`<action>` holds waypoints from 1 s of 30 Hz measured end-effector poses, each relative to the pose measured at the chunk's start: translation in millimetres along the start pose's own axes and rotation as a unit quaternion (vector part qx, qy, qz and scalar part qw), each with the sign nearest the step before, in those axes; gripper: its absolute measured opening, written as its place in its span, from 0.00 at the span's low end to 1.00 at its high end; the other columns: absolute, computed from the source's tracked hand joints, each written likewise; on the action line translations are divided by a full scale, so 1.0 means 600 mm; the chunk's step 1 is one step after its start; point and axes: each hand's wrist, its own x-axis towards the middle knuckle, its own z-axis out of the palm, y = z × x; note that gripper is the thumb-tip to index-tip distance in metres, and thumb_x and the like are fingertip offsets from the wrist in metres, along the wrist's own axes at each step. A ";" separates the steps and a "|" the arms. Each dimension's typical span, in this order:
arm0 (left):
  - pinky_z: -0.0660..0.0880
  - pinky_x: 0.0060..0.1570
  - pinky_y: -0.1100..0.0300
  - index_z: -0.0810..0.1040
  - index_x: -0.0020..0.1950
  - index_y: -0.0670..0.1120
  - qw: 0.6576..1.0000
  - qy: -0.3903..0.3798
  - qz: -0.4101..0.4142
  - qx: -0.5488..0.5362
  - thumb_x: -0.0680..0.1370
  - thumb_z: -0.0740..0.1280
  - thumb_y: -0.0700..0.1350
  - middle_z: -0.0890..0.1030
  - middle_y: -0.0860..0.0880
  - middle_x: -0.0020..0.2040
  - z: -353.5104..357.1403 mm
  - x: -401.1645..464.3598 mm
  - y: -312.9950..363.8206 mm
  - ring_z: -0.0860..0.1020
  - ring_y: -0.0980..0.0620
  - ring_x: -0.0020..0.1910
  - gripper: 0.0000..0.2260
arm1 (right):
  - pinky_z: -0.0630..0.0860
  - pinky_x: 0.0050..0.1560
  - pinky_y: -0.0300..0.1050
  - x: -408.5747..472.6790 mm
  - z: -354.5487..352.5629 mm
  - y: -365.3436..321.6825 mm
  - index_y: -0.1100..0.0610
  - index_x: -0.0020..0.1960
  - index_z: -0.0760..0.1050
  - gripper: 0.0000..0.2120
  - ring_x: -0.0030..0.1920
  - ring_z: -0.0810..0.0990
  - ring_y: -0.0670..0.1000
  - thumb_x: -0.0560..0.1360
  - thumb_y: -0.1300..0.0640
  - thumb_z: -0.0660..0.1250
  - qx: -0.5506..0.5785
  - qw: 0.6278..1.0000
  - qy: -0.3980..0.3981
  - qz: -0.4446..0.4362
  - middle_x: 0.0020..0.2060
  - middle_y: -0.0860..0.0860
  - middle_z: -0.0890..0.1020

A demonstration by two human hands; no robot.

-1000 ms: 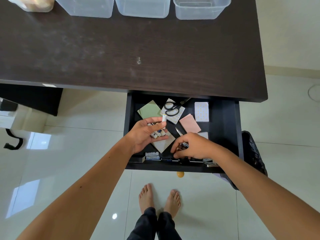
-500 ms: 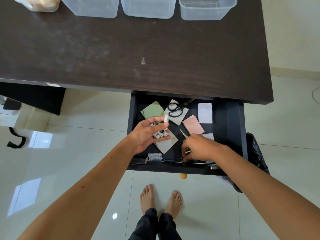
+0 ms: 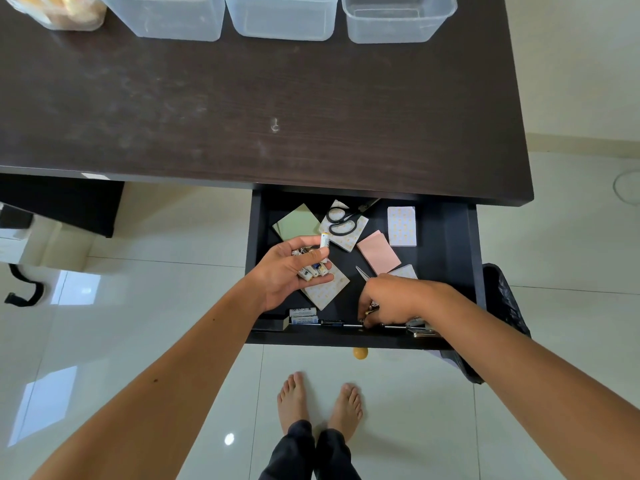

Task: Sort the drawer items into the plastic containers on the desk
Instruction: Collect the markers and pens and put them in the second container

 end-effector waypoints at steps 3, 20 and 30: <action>0.84 0.56 0.44 0.82 0.65 0.39 1.000 0.002 0.000 0.001 0.77 0.74 0.36 0.83 0.40 0.57 0.000 -0.001 0.000 0.85 0.43 0.55 0.16 | 0.81 0.58 0.52 -0.002 0.004 0.002 0.50 0.61 0.85 0.10 0.56 0.81 0.54 0.80 0.52 0.73 -0.014 1.000 0.010 0.003 0.58 0.51 0.83; 0.82 0.58 0.43 0.84 0.66 0.49 0.993 -0.100 -0.028 0.056 0.80 0.70 0.37 0.80 0.44 0.46 0.013 -0.014 -0.004 0.83 0.46 0.47 0.16 | 0.81 0.41 0.45 -0.089 -0.040 0.078 0.58 0.59 0.85 0.09 0.47 0.84 0.55 0.84 0.62 0.67 0.473 0.880 -0.015 -0.021 0.46 0.59 0.82; 0.80 0.34 0.58 0.82 0.44 0.47 0.985 -0.104 -0.056 0.127 0.73 0.78 0.44 0.82 0.47 0.42 0.026 -0.003 -0.018 0.81 0.52 0.39 0.06 | 0.73 0.30 0.40 -0.096 -0.039 0.087 0.58 0.49 0.85 0.09 0.37 0.79 0.49 0.75 0.53 0.80 0.391 0.920 -0.030 0.015 0.39 0.54 0.81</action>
